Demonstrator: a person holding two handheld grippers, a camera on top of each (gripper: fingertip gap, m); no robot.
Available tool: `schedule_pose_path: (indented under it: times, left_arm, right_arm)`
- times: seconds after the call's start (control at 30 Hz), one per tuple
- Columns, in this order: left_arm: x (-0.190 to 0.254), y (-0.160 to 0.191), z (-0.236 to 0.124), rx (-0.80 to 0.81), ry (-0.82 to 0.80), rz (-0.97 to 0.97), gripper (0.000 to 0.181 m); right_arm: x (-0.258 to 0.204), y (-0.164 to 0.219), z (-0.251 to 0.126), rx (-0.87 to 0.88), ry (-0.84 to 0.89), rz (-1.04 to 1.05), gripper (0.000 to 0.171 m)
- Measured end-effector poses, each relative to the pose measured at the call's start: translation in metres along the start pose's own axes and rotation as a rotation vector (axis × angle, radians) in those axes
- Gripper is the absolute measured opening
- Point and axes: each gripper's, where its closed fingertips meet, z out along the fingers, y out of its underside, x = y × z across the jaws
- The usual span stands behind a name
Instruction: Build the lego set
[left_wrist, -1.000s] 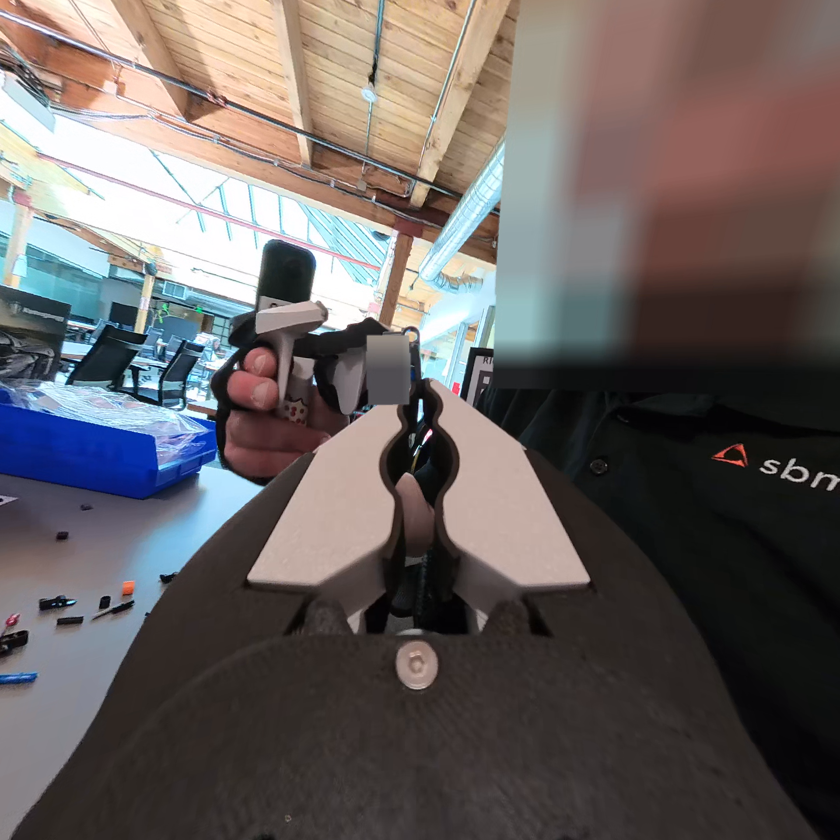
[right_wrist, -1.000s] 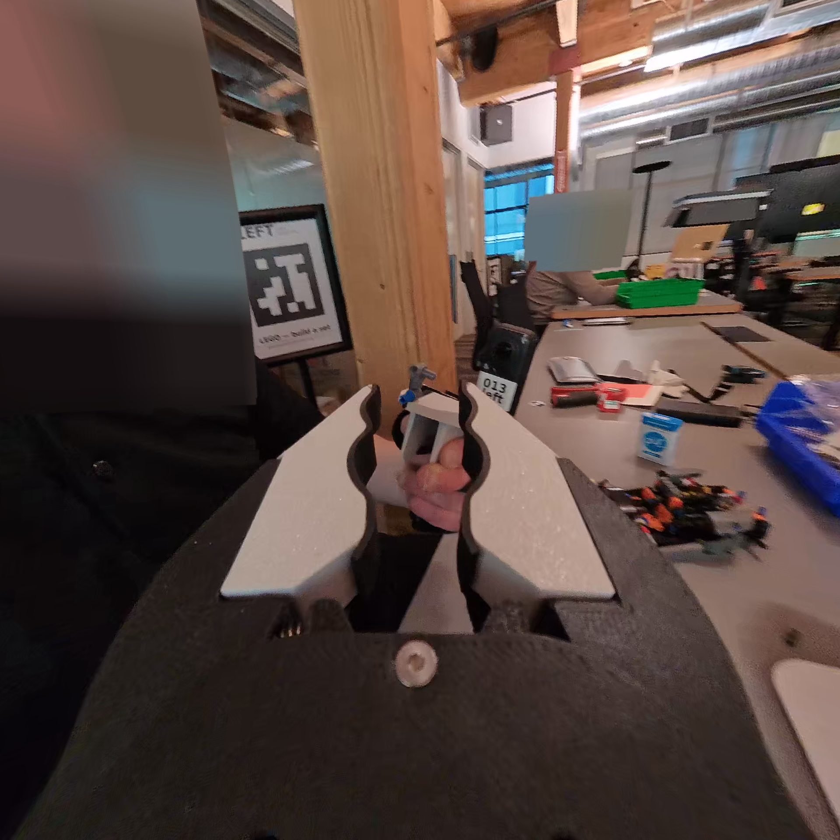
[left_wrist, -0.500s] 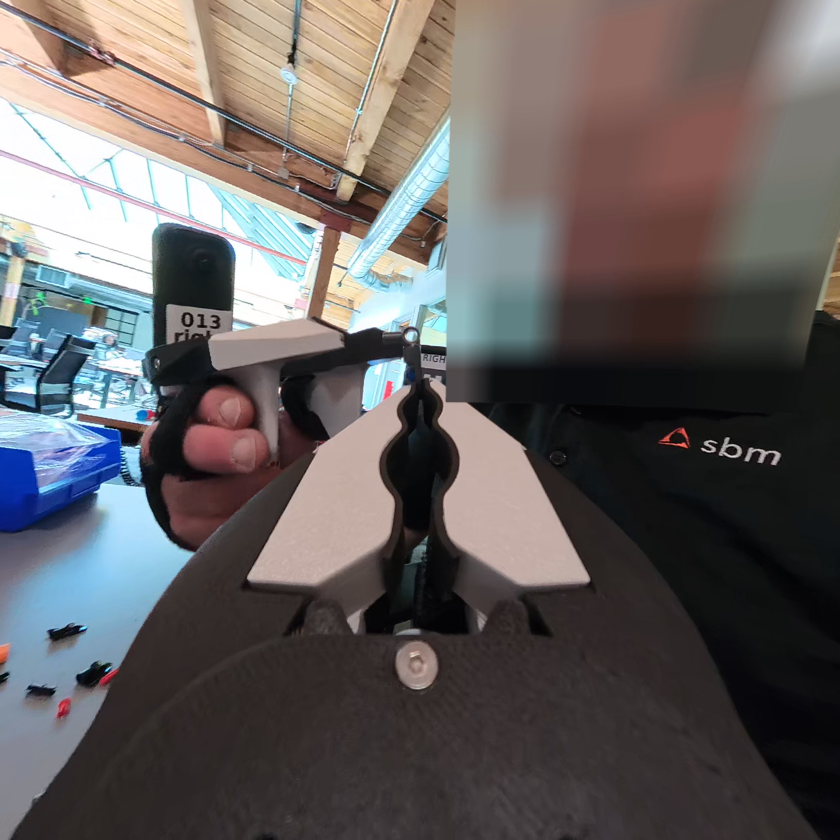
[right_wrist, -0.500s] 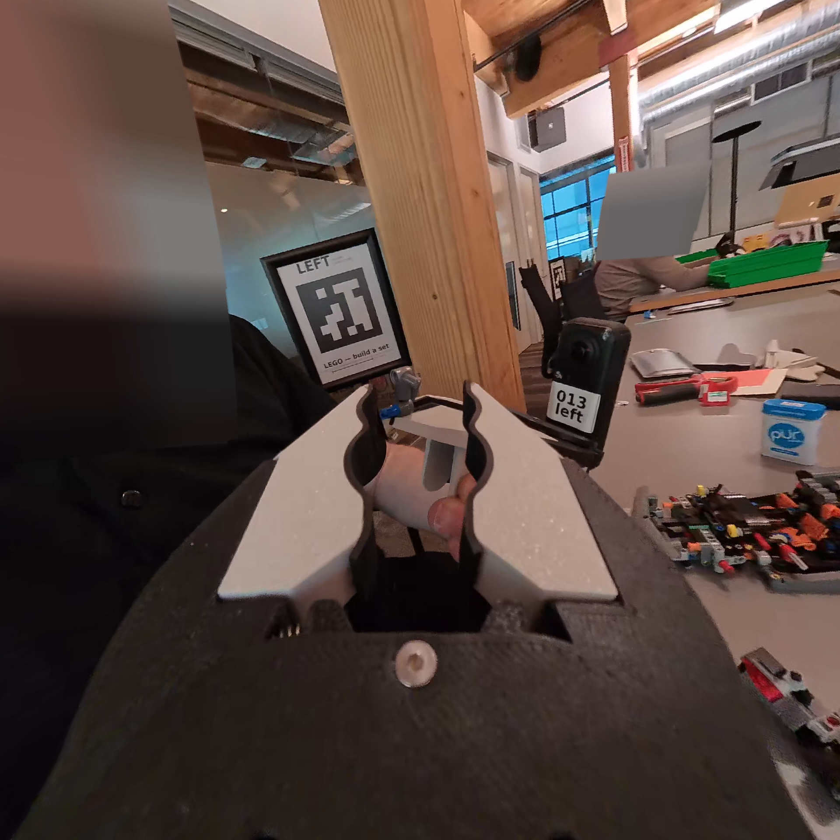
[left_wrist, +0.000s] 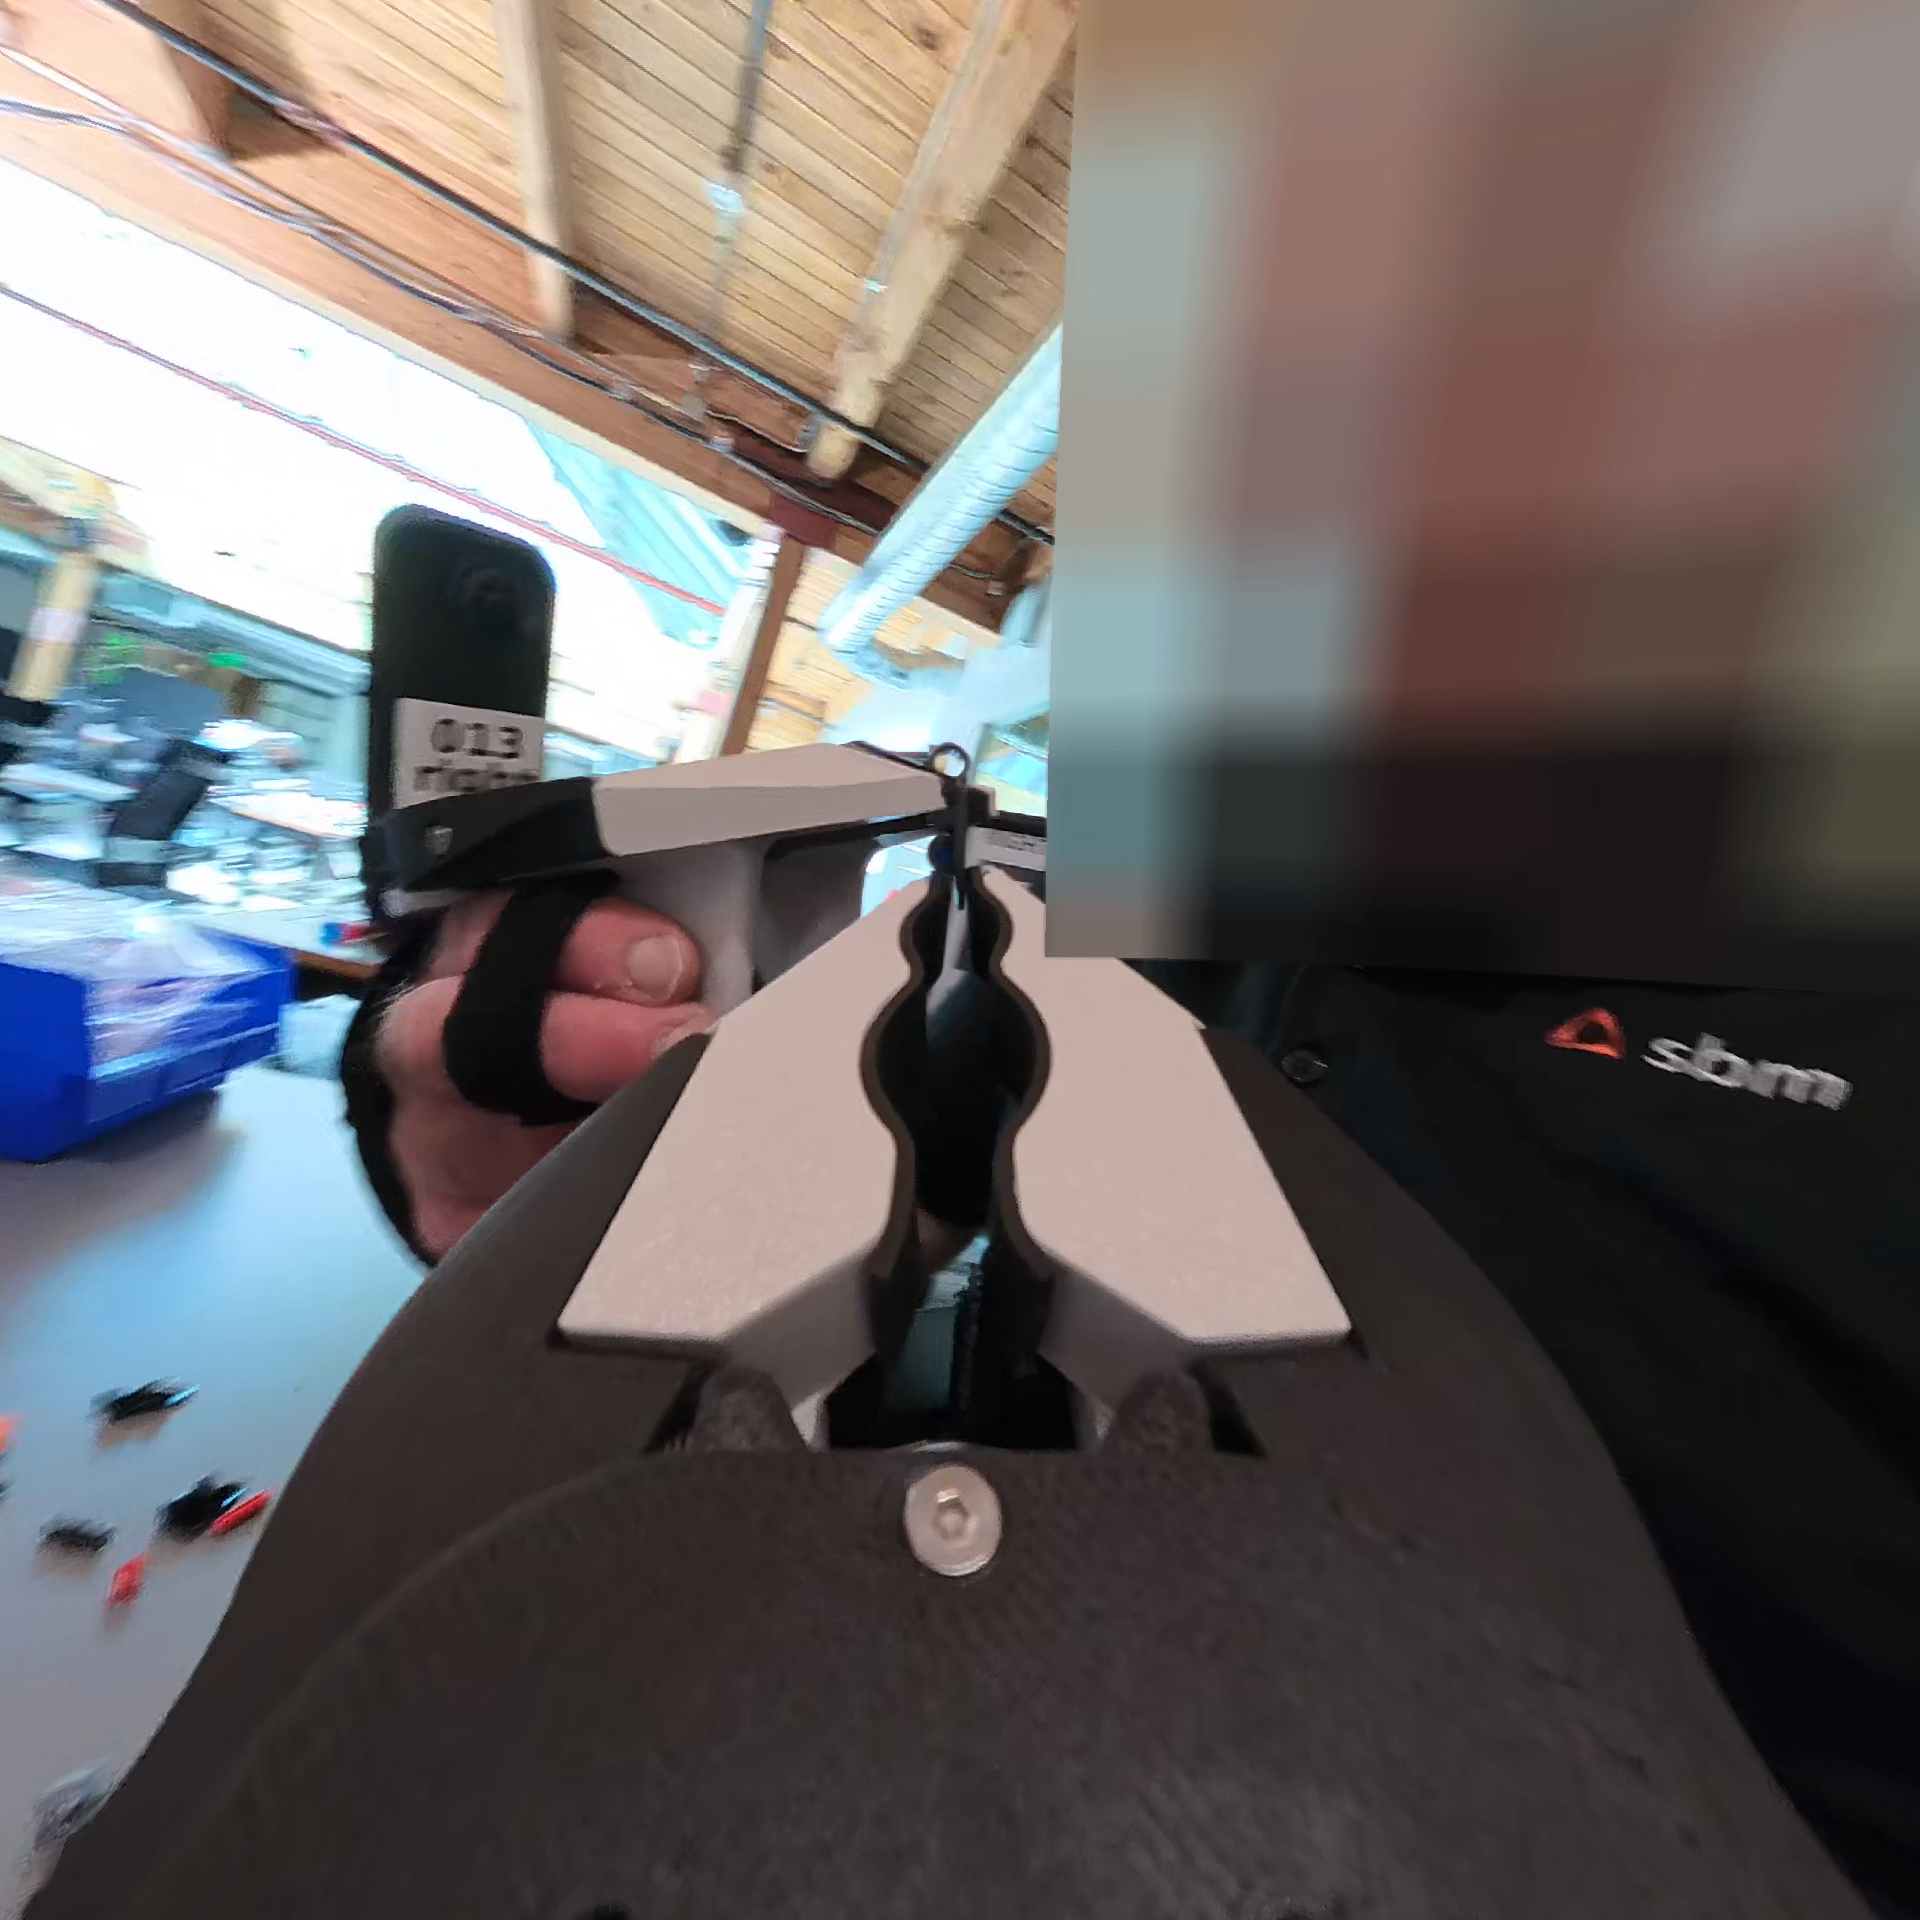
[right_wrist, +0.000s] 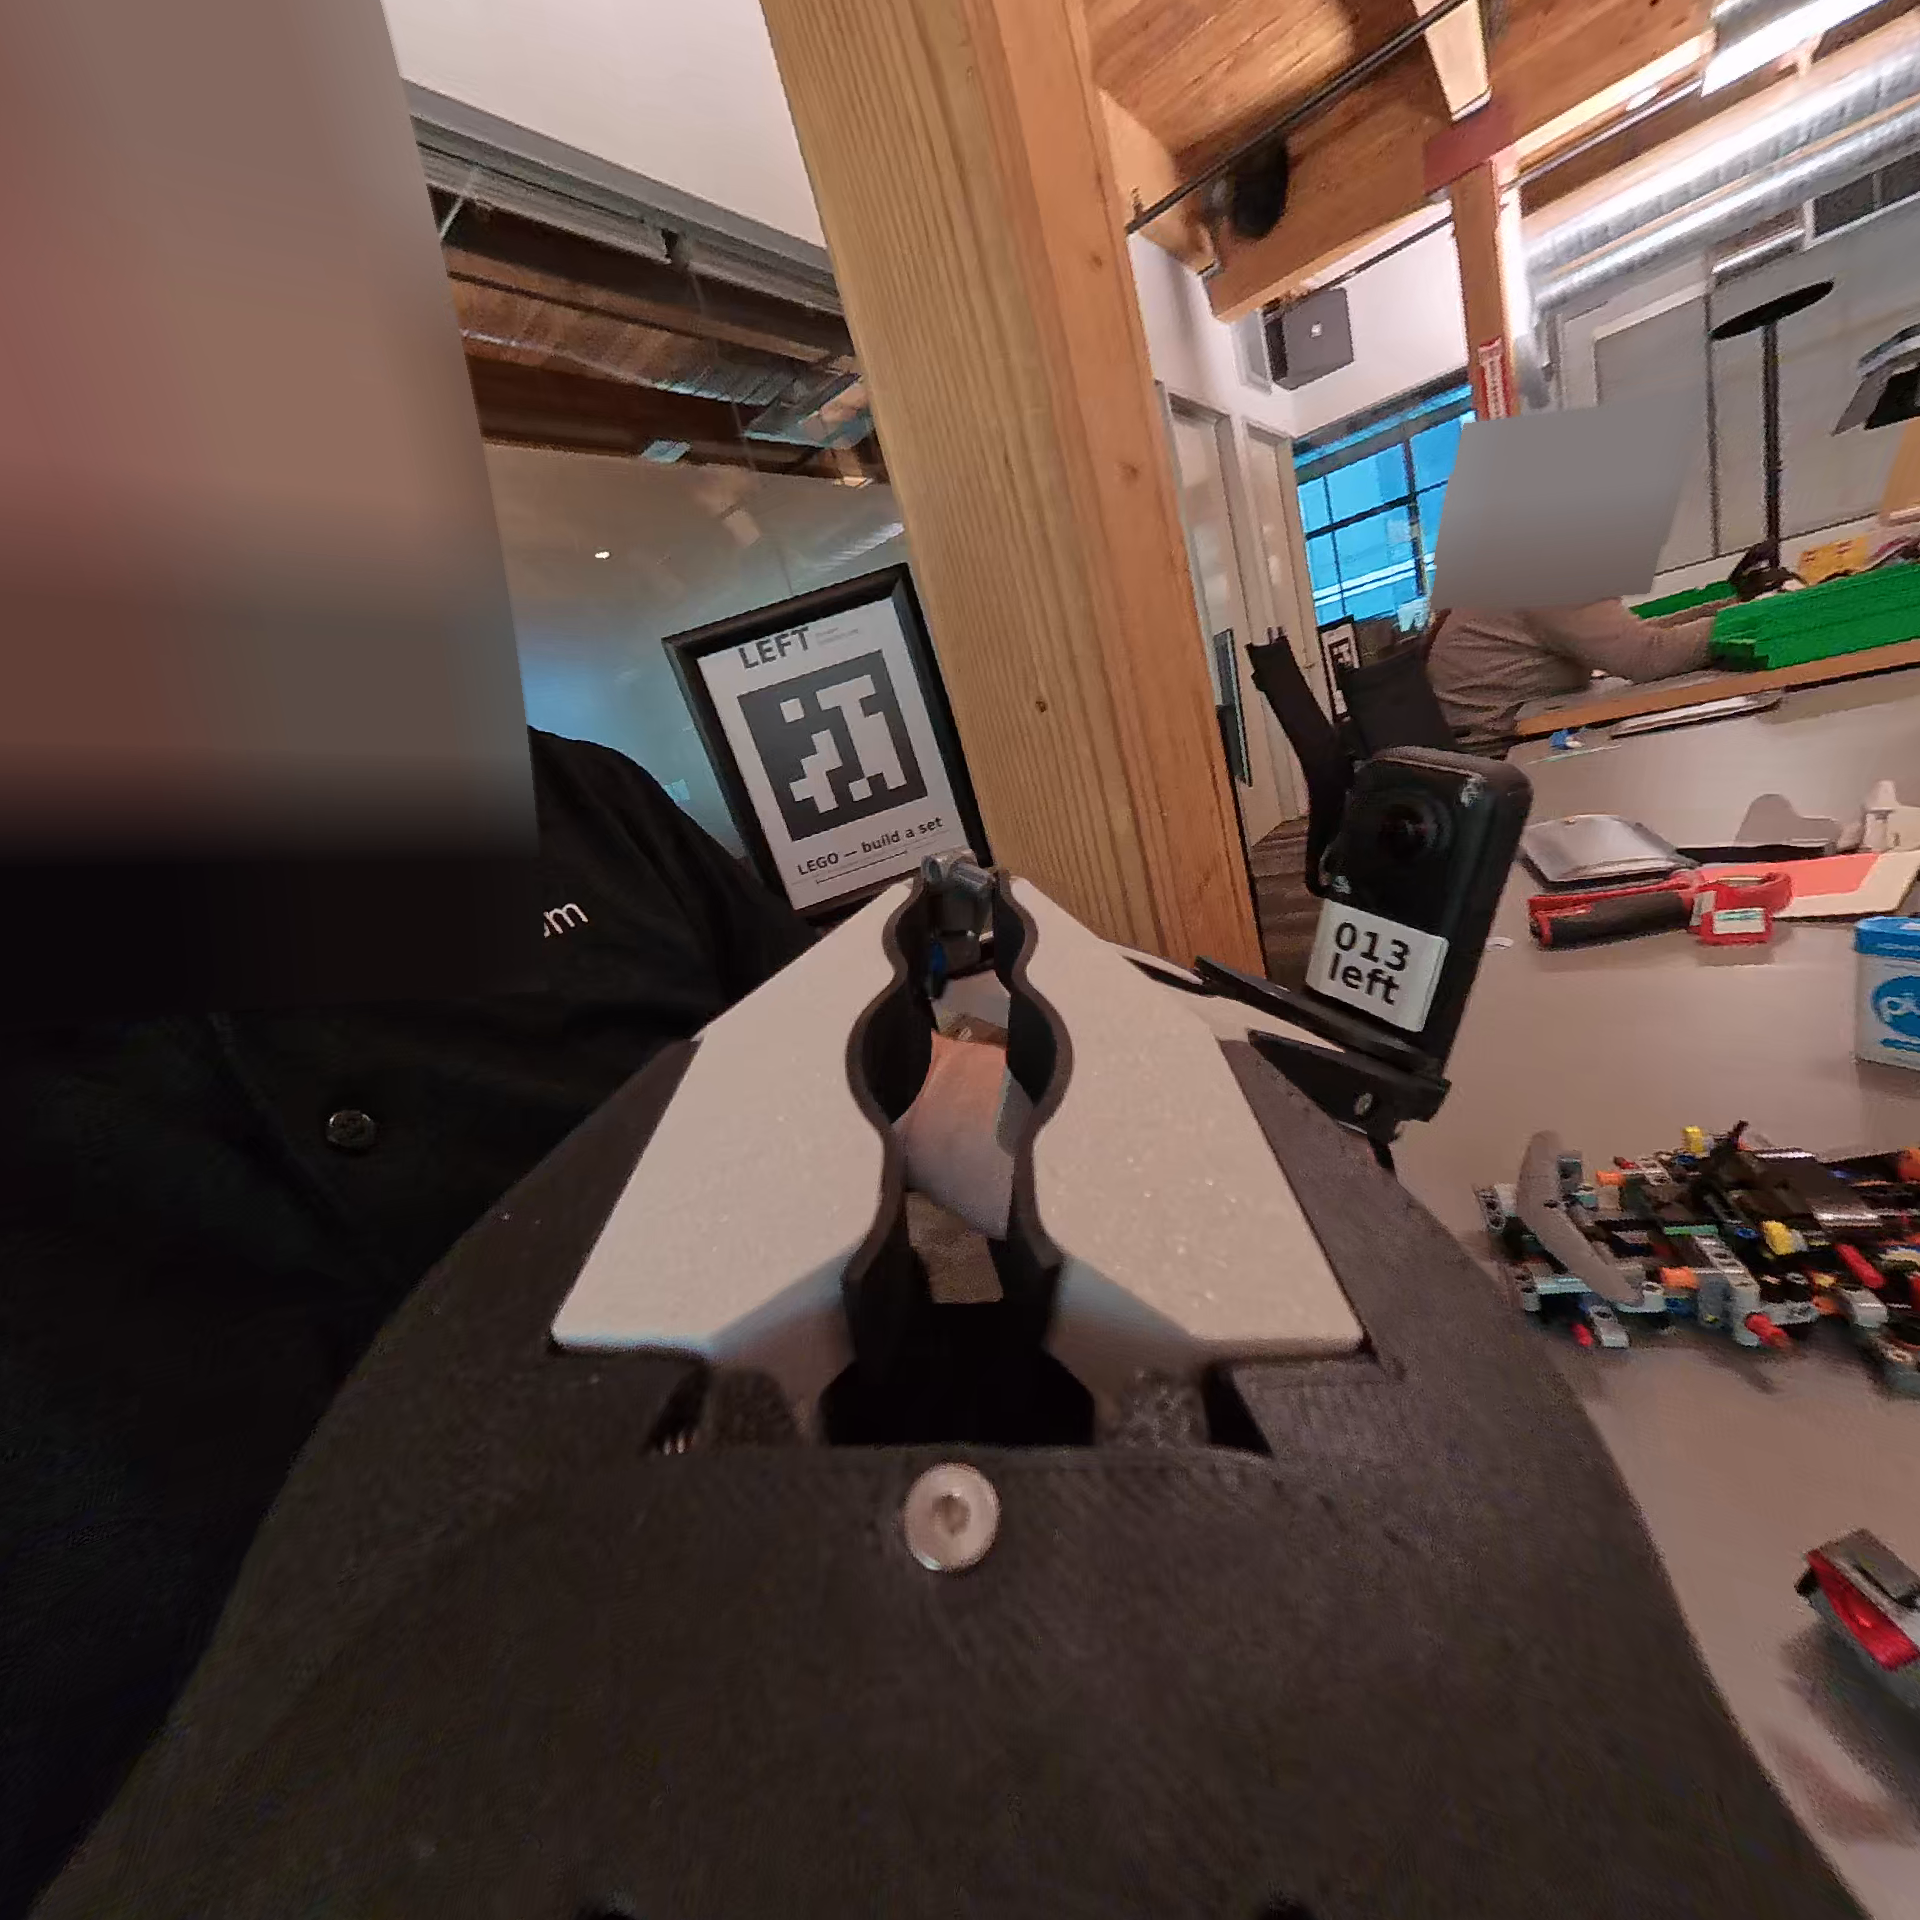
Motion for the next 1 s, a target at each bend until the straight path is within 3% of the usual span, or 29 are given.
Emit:
schedule_pose_path:
  times: [0.17,0.23,0.37,0.5,0.6,0.7,0.83,1.0]
  left_arm:
    - [-0.021,-0.01,-0.014,-0.009,-0.255,0.145,0.016]
    - [-0.038,-0.009,-0.026,-0.125,-0.486,0.351,0.021]
    - [-0.052,-0.014,-0.037,-0.436,-0.847,0.964,0.028]
    - [-0.051,-0.013,-0.025,-0.609,-0.907,1.29,0.041]
    - [-0.057,-0.006,-0.022,-0.727,-0.899,1.388,0.044]
    - [-0.061,-0.003,-0.025,-0.787,-0.899,1.417,0.044]
    - [-0.062,0.003,-0.028,-0.838,-0.884,1.442,0.03]
    - [-0.064,0.007,-0.031,-0.879,-0.871,1.425,0.03]
  right_arm:
    - [0.011,-0.012,-0.016,0.057,0.073,0.032,0.008]
    - [0.02,-0.016,-0.027,0.099,0.101,0.098,0.007]
    - [0.036,-0.012,-0.039,0.133,0.153,0.203,0.008]
    - [0.043,0.002,-0.035,0.09,0.173,0.266,0.008]
    - [0.044,0.01,-0.032,0.058,0.166,0.298,0.008]
    - [0.043,0.016,-0.029,0.02,0.163,0.315,0.008]
    - [0.044,0.023,-0.028,-0.034,0.17,0.338,0.008]
    - [0.044,0.028,-0.027,-0.088,0.163,0.349,0.008]
